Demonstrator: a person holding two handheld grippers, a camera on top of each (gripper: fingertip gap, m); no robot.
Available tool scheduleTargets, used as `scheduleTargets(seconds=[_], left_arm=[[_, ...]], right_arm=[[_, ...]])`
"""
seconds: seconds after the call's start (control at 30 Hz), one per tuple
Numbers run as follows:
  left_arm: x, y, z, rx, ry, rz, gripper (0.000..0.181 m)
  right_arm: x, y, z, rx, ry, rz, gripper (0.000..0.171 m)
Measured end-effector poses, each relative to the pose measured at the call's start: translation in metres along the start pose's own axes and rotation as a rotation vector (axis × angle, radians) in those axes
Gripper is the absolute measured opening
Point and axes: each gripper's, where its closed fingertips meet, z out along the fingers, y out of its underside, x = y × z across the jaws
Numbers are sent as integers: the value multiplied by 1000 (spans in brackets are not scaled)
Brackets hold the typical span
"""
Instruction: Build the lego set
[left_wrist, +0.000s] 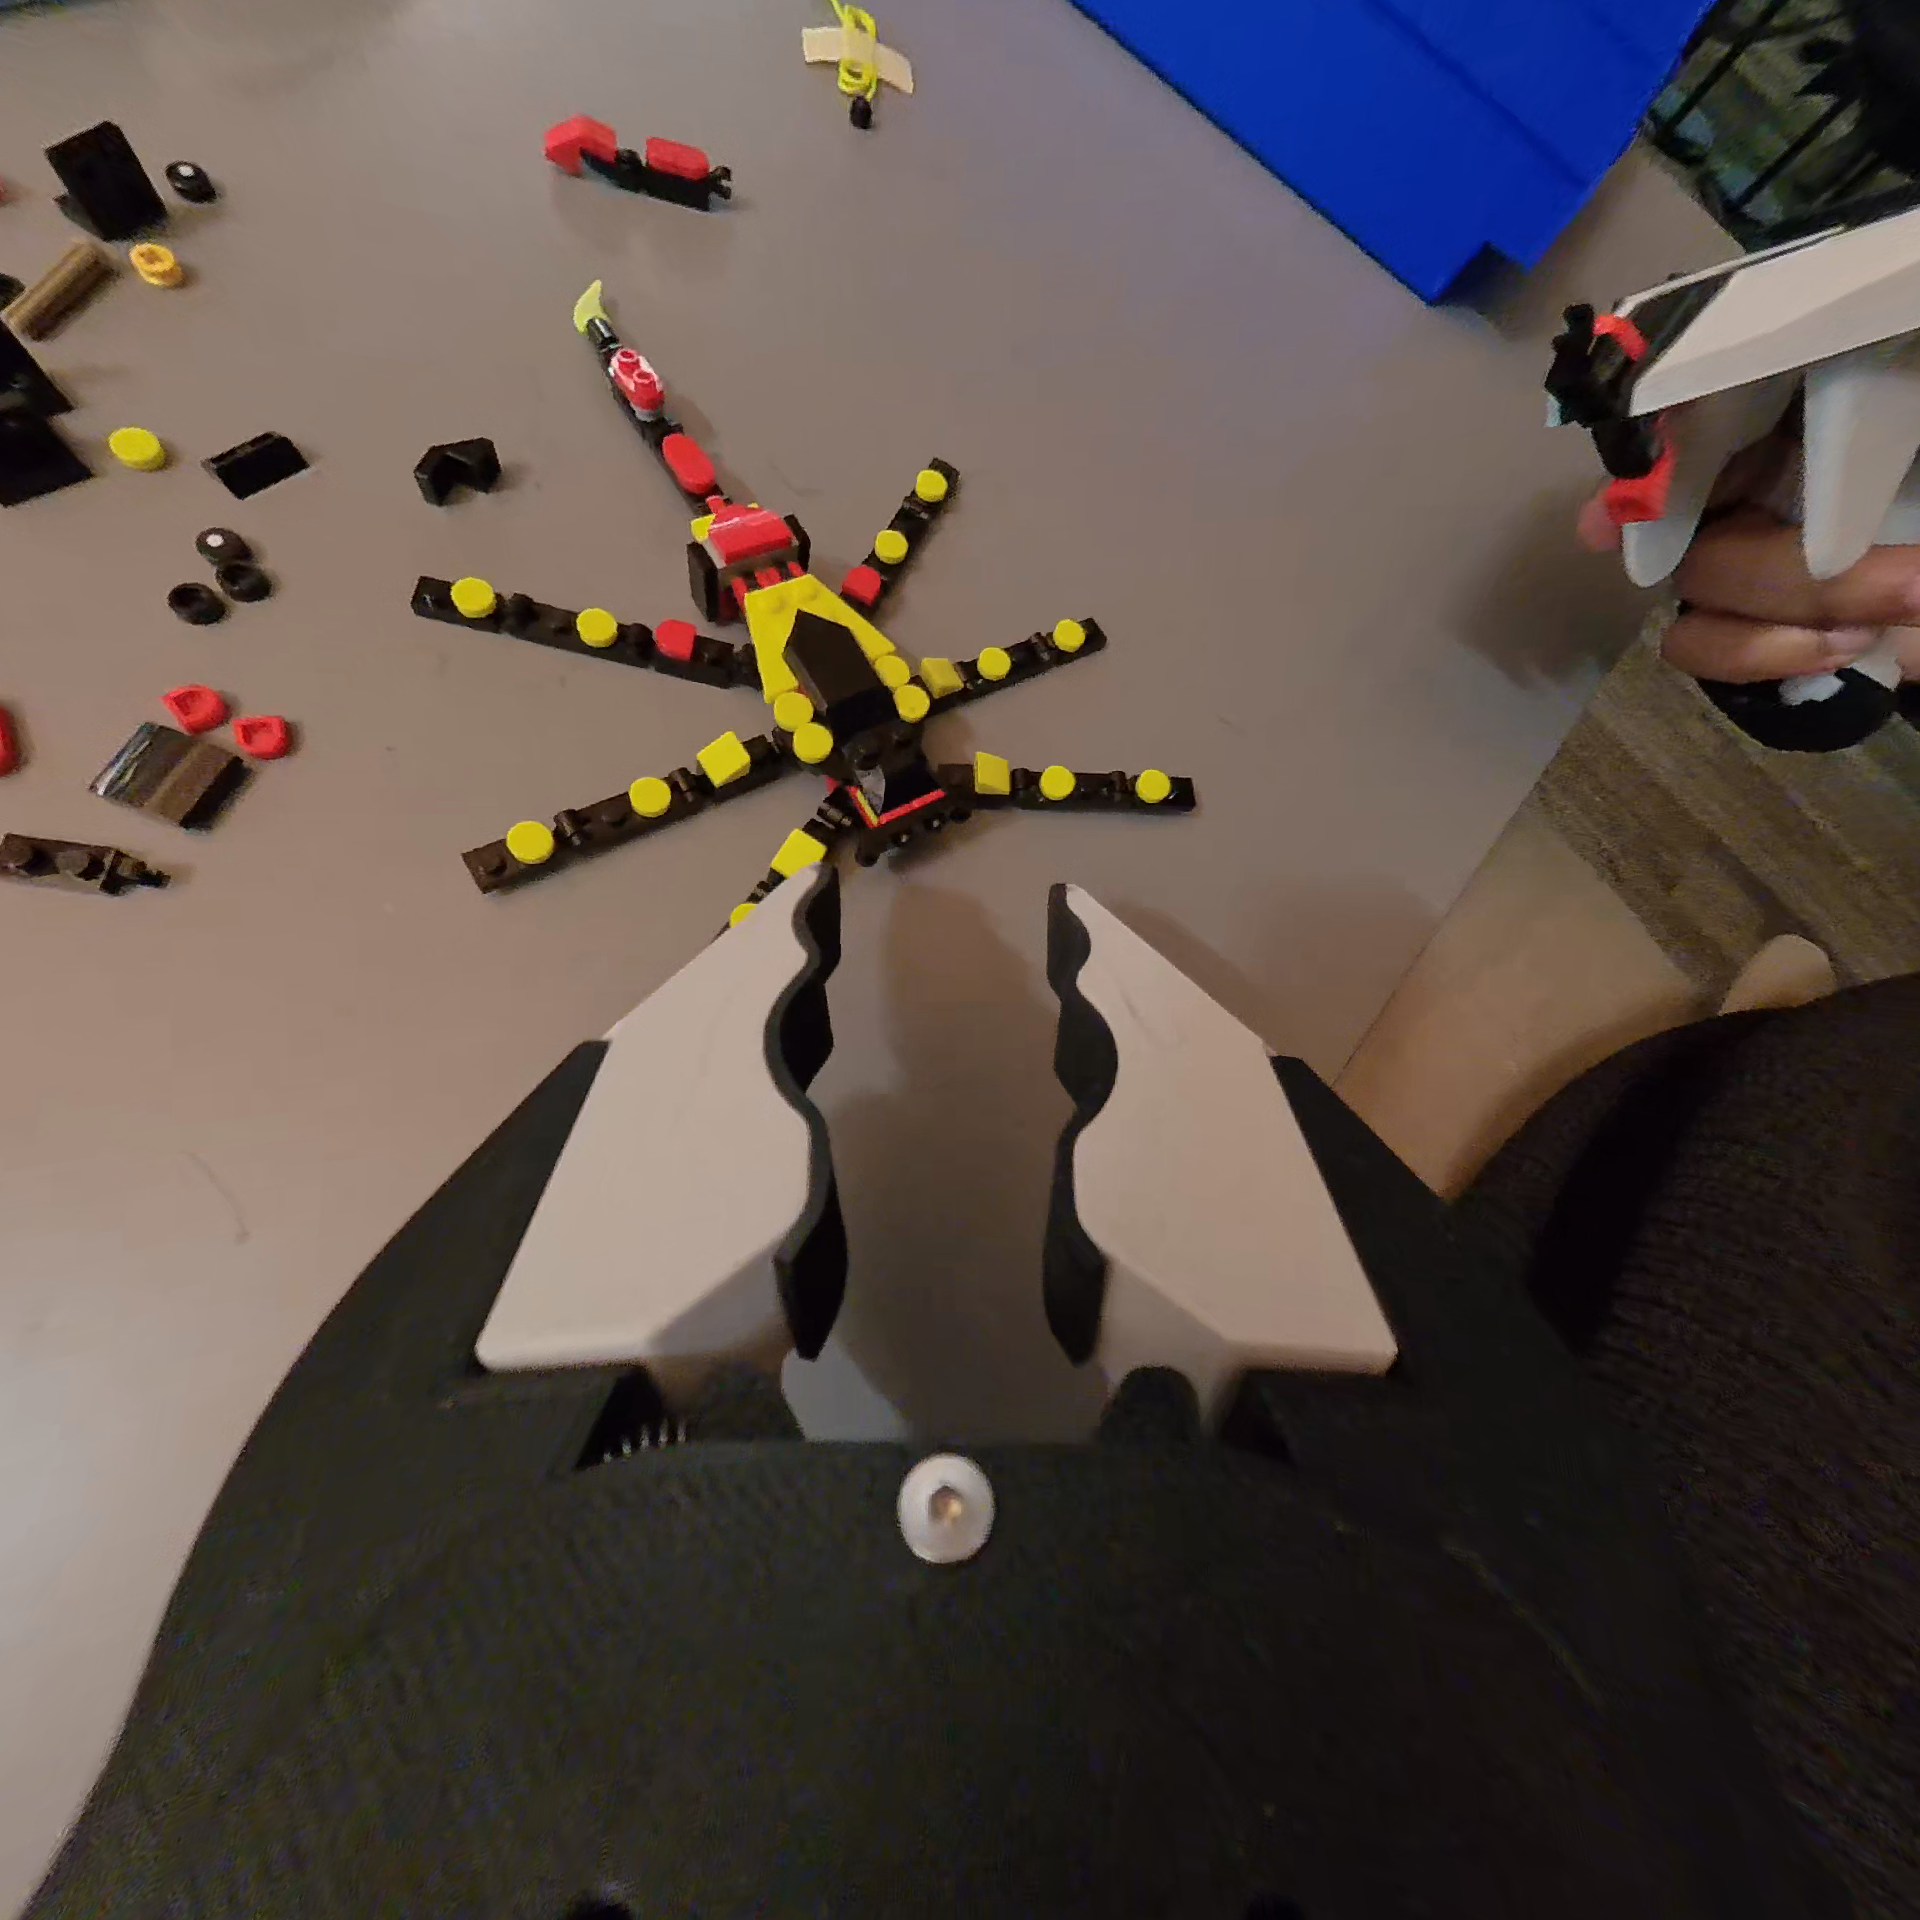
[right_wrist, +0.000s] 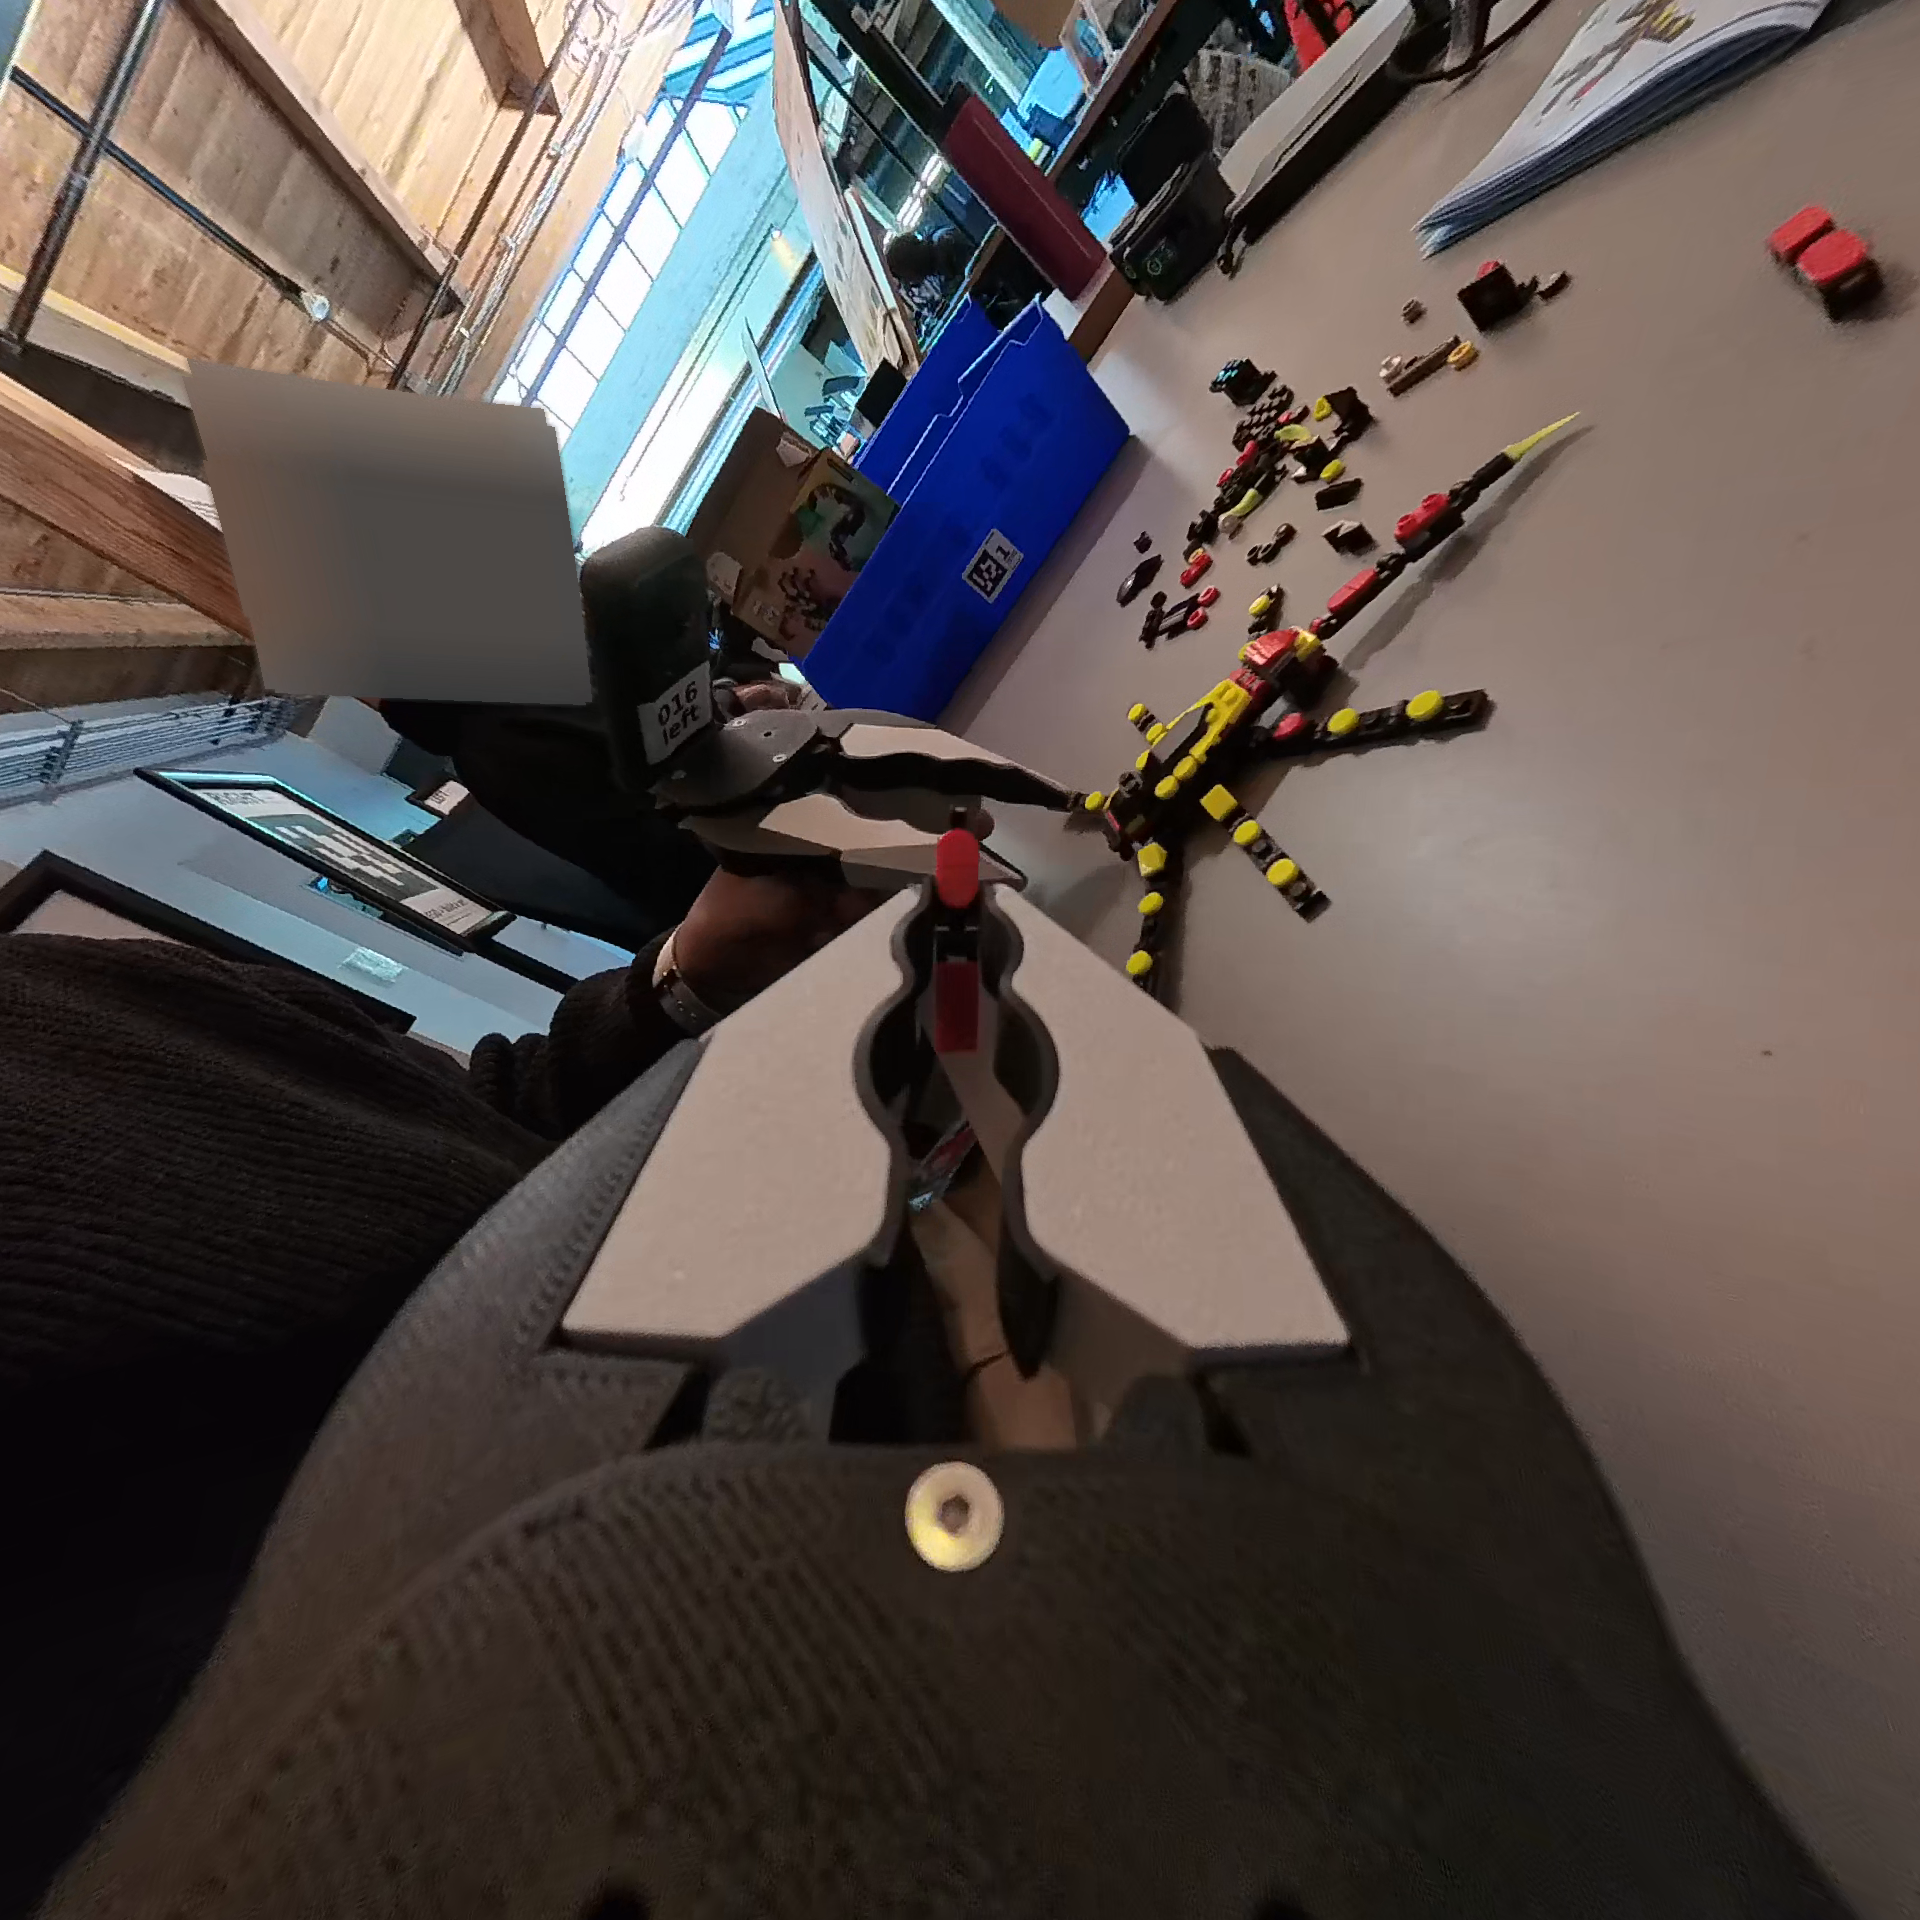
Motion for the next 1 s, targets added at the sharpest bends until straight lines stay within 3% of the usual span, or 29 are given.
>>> scheduleTargets(seconds=[0.5,1.0], left_arm=[[-4,5,9,-35,-36,-3,51],[12,9,16,-59,28,26,52]], right_arm=[[-1,3,3,11,-72,213,5],[-2,6,5,-1,-69,230,5]])
